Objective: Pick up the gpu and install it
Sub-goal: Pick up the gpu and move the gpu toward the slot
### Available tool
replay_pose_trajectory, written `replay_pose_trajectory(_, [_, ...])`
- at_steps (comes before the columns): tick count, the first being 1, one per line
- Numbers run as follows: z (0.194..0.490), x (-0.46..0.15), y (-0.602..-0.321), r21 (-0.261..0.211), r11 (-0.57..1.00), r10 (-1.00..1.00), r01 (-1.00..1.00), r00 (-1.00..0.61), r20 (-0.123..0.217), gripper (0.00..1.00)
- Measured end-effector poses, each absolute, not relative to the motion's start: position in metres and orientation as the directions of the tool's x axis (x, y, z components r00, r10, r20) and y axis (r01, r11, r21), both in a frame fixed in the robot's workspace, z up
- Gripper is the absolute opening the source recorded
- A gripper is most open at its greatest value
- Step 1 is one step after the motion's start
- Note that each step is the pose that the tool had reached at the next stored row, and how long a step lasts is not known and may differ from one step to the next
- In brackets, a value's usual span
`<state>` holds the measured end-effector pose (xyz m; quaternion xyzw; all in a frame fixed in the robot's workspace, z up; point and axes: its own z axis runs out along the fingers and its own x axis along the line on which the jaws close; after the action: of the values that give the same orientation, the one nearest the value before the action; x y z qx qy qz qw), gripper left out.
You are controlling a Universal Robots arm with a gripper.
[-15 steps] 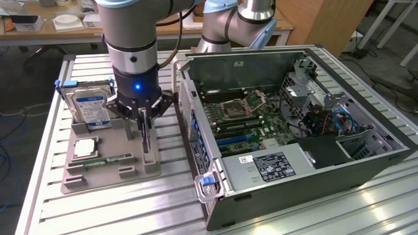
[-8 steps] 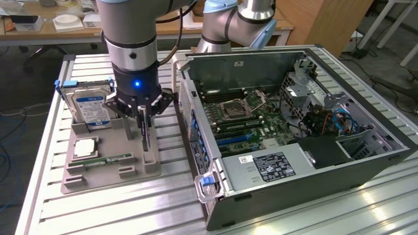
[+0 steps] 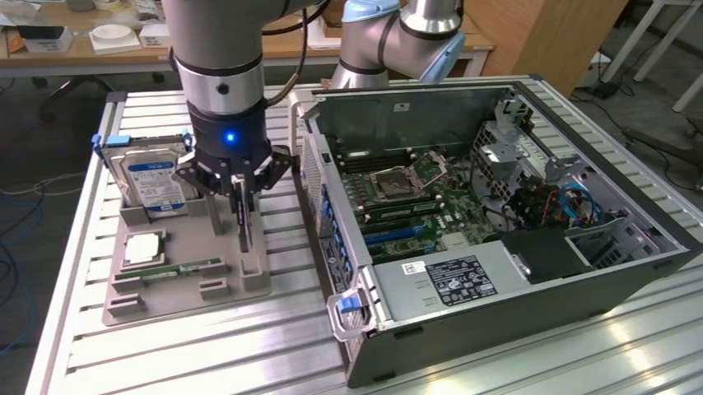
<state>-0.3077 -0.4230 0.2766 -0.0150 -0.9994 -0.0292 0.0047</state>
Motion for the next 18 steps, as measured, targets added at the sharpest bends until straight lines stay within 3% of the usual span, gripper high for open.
replay_pose_trajectory(18, [0.2857,-0.3078,-0.4230,0.059,0.998,0.030,0.030,-1.000,0.010,0.26])
